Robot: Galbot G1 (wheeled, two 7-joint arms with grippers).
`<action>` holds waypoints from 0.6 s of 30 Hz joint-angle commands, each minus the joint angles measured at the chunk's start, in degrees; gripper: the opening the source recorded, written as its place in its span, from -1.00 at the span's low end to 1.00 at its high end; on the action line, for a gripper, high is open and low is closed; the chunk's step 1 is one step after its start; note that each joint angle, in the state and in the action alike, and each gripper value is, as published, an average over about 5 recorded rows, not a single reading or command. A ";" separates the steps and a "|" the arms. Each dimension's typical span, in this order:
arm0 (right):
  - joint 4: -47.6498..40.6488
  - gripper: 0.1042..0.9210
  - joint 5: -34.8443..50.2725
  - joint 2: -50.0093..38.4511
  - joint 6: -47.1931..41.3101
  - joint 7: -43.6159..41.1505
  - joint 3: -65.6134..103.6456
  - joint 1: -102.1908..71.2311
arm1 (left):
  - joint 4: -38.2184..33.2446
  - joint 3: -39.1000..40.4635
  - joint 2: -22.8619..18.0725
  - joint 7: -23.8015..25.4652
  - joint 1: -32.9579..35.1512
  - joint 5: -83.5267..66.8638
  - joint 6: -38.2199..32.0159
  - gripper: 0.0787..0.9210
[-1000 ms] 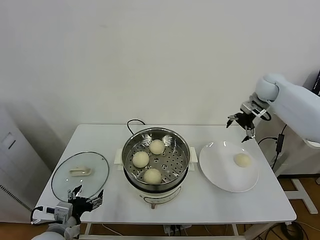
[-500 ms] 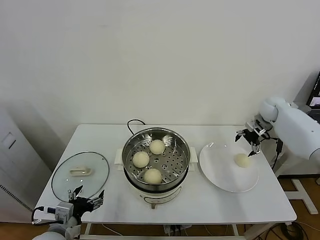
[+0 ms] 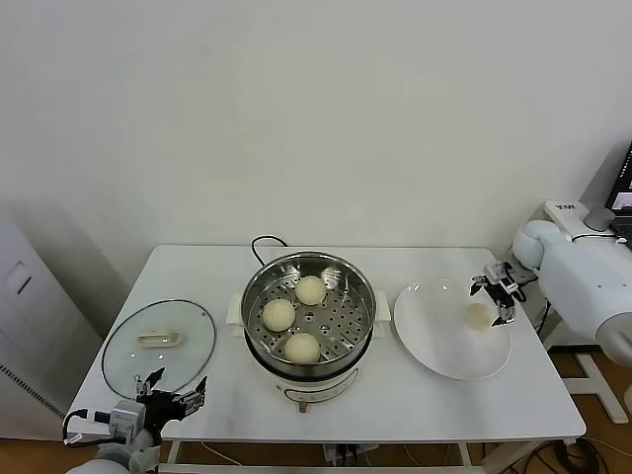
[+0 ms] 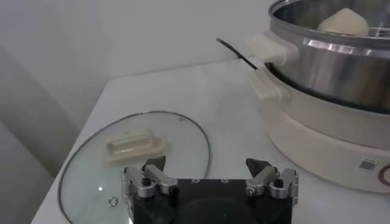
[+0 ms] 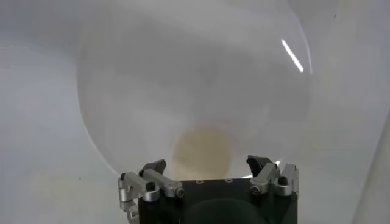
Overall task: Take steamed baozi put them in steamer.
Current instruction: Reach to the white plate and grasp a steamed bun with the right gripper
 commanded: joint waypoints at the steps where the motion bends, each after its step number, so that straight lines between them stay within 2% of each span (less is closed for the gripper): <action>1: -3.49 0.76 -4.27 1.49 -0.55 4.09 3.65 -2.63 | -0.13 0.02 -0.03 0.04 0.18 0.02 -0.05 0.77; 5: -4.75 0.76 -4.55 2.44 -0.95 4.45 4.69 -2.93 | -0.17 -0.09 -0.07 0.05 0.43 0.05 -0.14 0.77; 8: -5.47 0.67 -4.32 2.98 -1.26 4.16 5.46 -3.02 | -0.25 -0.19 -0.09 0.06 0.59 0.06 -0.21 0.77; 18: -5.78 0.04 -0.61 2.83 -2.21 0.30 5.39 -2.61 | -0.80 -0.36 -0.37 0.02 1.04 0.09 -0.27 0.77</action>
